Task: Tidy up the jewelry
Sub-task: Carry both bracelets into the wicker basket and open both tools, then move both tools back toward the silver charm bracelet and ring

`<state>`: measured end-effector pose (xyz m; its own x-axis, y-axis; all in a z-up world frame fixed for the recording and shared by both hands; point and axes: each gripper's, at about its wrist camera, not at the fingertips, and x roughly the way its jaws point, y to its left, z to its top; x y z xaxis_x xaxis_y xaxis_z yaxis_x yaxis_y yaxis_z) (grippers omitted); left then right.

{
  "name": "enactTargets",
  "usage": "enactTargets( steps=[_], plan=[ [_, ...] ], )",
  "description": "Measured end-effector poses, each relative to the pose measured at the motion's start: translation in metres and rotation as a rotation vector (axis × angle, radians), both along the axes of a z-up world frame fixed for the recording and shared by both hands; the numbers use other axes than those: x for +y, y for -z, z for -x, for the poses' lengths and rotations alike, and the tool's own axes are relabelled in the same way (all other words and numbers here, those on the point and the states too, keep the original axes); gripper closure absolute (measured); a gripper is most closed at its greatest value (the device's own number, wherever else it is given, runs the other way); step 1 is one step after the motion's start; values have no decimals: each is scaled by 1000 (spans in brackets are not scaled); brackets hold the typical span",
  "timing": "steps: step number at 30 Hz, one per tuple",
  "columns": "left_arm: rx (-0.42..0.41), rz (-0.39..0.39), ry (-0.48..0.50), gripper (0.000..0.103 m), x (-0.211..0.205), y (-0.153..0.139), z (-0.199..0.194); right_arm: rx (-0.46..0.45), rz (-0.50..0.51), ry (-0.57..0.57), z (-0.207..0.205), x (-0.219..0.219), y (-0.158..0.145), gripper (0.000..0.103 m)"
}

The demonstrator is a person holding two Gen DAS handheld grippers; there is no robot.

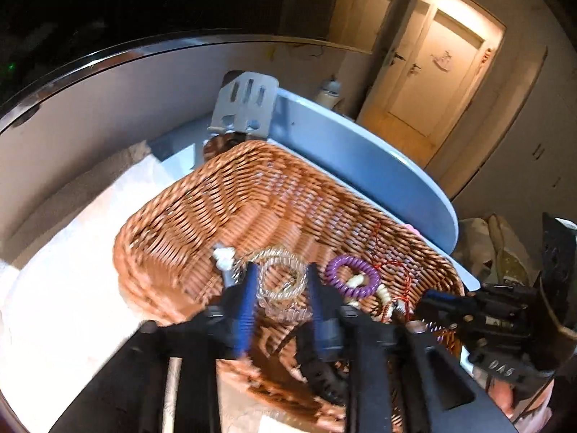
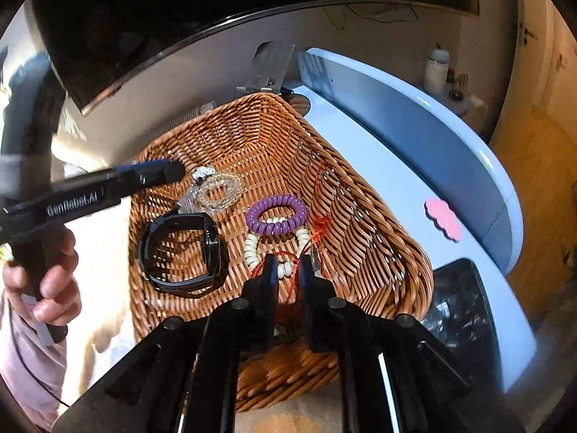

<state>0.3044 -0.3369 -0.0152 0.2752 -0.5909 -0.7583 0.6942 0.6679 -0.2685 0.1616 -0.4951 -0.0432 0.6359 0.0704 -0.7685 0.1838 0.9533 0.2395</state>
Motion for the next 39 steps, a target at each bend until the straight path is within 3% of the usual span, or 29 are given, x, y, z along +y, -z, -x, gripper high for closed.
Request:
enactTargets(
  steps=[4,10,16,21,25,29,34,39],
  plan=[
    [-22,29,0,64,20,-14,12,-26,31,10,12,5,-14,74],
    [-76,75,-15,59,68,-50,38,-100,-2,-38,32,31,-42,73],
    [-145,106,-57,51,144,-89,71,-179,12,-166,53,103,-61,66],
    [-185,130,-141,43,216,-98,97,-164,0,-290,55,174,-36,61],
    [-173,88,-237,42,264,-75,106,-78,-13,-341,42,216,-1,61],
    [-103,42,-348,42,303,-29,98,-5,-22,-369,27,240,22,61],
    [-14,5,-490,43,335,35,76,40,-6,-387,8,257,31,61],
    [-15,-43,-530,43,342,68,68,60,31,-424,-22,278,38,61]
  ],
)
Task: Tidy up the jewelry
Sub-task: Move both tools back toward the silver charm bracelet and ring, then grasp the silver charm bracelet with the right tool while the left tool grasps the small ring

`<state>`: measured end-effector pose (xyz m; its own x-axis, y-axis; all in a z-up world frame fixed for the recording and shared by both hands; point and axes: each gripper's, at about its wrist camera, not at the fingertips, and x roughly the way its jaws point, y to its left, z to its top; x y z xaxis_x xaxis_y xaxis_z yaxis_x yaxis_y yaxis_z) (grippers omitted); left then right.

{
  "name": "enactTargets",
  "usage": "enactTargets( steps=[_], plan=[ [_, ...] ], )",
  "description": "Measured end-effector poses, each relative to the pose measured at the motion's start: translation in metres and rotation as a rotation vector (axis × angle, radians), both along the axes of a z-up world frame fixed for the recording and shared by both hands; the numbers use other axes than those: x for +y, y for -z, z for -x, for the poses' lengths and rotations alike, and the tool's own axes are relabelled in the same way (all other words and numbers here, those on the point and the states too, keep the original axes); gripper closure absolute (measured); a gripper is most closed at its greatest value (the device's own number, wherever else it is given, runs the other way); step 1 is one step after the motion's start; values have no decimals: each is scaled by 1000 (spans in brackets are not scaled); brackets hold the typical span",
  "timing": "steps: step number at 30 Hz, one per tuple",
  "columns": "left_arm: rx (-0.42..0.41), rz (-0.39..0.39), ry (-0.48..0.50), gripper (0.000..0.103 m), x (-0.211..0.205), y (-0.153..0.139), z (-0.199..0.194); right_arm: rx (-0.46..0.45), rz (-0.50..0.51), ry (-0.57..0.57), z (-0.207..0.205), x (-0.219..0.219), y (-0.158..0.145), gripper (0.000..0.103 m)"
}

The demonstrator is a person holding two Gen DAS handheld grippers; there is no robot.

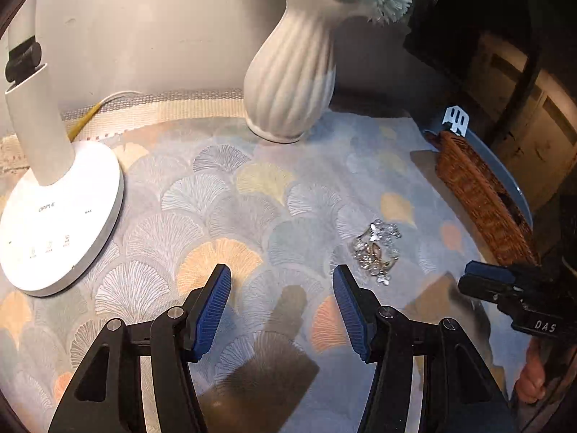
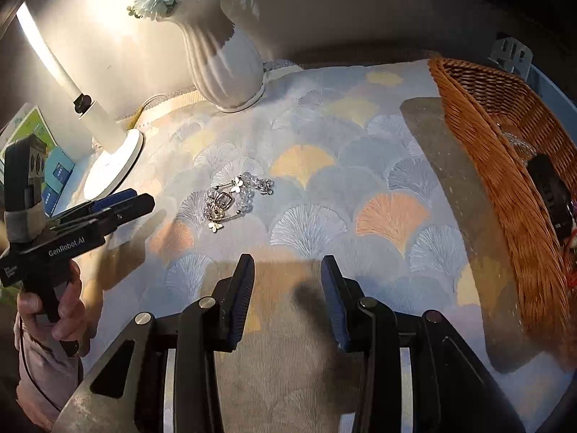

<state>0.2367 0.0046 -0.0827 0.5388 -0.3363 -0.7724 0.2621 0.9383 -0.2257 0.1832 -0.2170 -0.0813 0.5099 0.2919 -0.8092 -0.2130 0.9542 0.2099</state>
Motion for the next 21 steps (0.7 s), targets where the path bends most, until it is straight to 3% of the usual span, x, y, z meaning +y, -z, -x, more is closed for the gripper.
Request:
enactTargets(
  steps=[5,9,11,16,18,21],
  plan=[
    [-51,-71,-29,43,-2,0,5,14,-8,-23,-30,21,6,66],
    [-35,-52,-30,43,-1,2,3,13,27,-49,-43,42,10,69],
    [-28,-44,-35,43,0,2,2,10,64,-58,-49,53,13,72],
    [-35,-60,-26,43,-5,2,3,-62,262,-62,-50,78,17,82],
    [-41,-72,-23,43,-7,2,3,-76,292,-86,-45,84,16,93],
    [-42,-70,-27,43,-5,2,3,-84,302,-106,-39,88,12,93]
  ],
)
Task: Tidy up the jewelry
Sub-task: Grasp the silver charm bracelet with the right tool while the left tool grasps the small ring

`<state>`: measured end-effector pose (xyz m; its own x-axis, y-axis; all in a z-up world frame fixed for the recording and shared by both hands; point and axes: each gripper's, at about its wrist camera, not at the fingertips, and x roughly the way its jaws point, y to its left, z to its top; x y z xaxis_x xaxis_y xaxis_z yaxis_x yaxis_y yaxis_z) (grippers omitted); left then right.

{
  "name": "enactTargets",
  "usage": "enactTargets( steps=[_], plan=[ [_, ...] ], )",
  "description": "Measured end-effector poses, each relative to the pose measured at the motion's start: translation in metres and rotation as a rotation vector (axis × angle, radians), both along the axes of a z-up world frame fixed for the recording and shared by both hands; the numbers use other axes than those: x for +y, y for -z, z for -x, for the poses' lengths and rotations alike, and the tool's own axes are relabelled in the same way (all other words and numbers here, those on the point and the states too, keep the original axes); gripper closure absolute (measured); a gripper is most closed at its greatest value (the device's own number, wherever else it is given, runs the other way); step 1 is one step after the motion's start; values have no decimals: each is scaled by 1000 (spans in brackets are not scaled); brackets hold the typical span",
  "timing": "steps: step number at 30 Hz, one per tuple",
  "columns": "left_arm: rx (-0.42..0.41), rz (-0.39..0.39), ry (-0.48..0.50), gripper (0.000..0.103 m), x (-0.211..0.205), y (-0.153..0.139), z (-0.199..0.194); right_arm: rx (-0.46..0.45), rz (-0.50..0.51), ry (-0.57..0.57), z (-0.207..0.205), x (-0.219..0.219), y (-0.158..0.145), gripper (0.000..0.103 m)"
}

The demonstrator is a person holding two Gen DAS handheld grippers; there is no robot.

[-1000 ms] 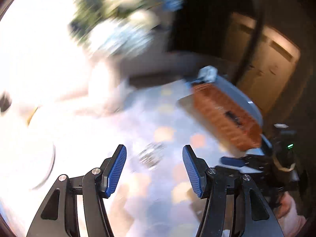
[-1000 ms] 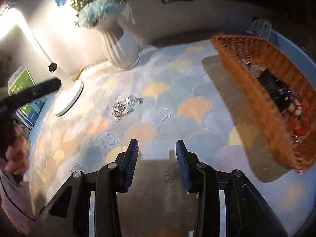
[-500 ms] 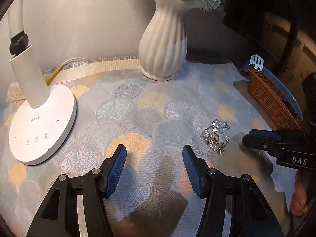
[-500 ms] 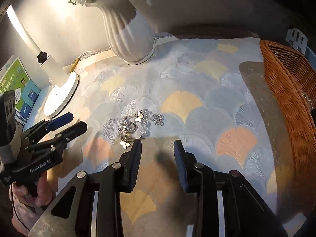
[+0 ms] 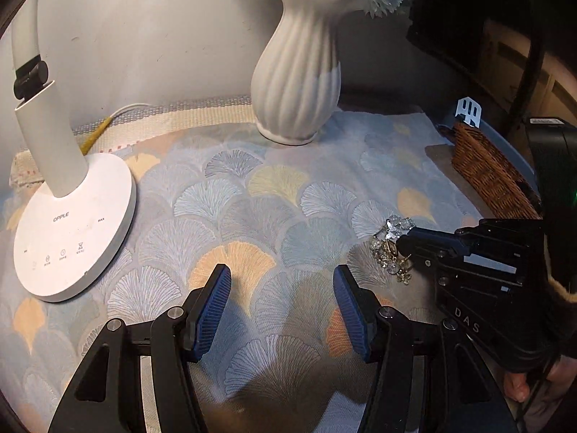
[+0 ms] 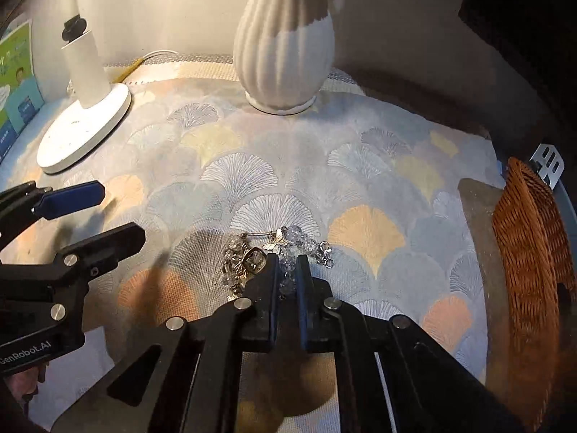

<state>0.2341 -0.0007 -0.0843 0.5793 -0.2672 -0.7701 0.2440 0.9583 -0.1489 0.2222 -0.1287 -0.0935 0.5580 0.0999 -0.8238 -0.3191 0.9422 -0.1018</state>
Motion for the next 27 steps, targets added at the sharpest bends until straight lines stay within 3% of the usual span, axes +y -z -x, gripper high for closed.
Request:
enactTargets(
  steps=[6,13,17,22,27],
  plan=[
    [20,49,-21,43,11,0,-5,-50,-232,-40,16,-15,-58,93],
    [28,56,-13,43,12,2,-5,-97,-353,-52,48,-33,-107,93],
    [18,43,4,43,7,0,-3,-76,-356,22,64,-58,-95,93],
    [-1,30,44,43,-1,-3,3,-5,-285,179,61,-100,-40,93],
    [-8,74,178,43,-19,-8,18,51,-302,279,67,-145,-10,92]
  ],
)
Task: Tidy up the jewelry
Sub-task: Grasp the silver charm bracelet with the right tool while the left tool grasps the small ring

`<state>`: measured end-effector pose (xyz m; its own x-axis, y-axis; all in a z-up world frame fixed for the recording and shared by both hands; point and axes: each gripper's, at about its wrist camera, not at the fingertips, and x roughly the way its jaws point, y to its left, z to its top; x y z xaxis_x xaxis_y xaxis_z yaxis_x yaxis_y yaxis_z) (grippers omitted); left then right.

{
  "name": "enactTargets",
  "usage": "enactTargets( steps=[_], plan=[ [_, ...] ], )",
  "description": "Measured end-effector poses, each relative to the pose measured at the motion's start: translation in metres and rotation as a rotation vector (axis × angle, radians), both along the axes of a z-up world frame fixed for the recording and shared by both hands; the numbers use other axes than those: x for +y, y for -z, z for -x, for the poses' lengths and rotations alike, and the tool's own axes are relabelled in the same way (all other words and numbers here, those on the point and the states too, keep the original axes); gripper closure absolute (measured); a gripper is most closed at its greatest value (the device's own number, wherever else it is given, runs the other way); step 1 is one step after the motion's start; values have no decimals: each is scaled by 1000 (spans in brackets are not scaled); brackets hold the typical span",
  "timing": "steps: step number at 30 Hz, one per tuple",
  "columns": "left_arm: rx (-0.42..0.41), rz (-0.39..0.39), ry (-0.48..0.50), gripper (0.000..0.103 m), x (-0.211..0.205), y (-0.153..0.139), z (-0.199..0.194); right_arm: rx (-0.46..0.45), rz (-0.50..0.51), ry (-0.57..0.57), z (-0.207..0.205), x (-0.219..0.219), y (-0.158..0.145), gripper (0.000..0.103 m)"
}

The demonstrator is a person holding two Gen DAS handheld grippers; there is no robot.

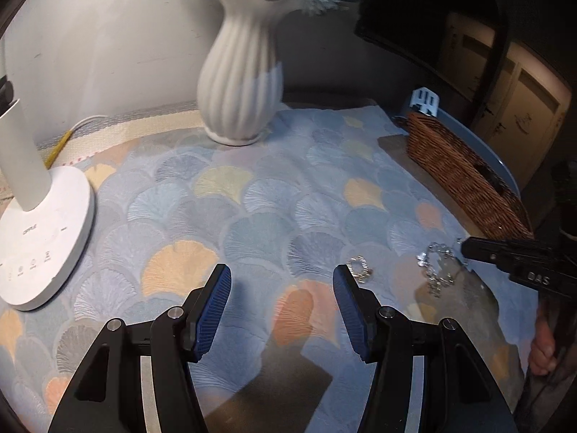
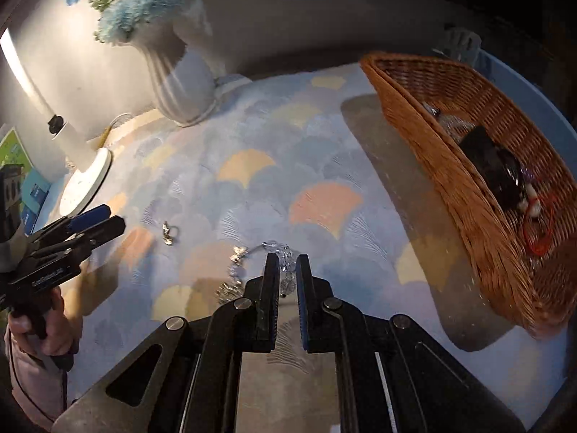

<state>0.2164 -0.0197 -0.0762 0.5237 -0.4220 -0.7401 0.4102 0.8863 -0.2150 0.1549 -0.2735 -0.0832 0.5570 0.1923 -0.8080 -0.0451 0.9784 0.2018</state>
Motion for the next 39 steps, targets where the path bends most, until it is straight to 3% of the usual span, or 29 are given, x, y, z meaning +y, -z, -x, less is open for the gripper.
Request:
enactTargets(
  steps=[3,5,7,12,18,21,23,27,33,36,37,38,39],
  plan=[
    [21,10,85,43,-19,-2,8,-8,-46,-9,12,-13,4,89],
    [39,2,117,43,-32,-1,10,-16,-59,-24,20,-17,7,77],
    [52,-24,125,43,-42,3,8,-22,-69,-37,27,-18,13,73],
    [85,-45,112,54,-55,11,-4,-36,-124,-53,29,-23,12,71],
    [78,-44,108,60,-64,14,-10,-47,-128,-69,30,-22,15,67],
    [77,-40,105,73,-63,15,-11,-51,-101,-99,31,-14,15,63],
    [81,-37,109,89,-63,15,-12,-53,-60,-111,30,-7,14,62],
    [68,-34,104,92,-62,15,-10,-81,-17,-89,26,-6,9,62],
    [58,7,92,92,-54,11,-8,-10,104,-91,-2,4,15,63],
    [53,15,96,92,-54,11,-7,-46,232,-121,1,26,18,63],
    [51,18,97,92,-53,10,-6,-61,274,-136,4,33,18,72],
    [48,22,96,92,-52,10,-5,-65,305,-168,8,41,18,88],
    [48,26,96,92,-51,9,-5,-62,333,-181,10,47,18,91]
  ],
)
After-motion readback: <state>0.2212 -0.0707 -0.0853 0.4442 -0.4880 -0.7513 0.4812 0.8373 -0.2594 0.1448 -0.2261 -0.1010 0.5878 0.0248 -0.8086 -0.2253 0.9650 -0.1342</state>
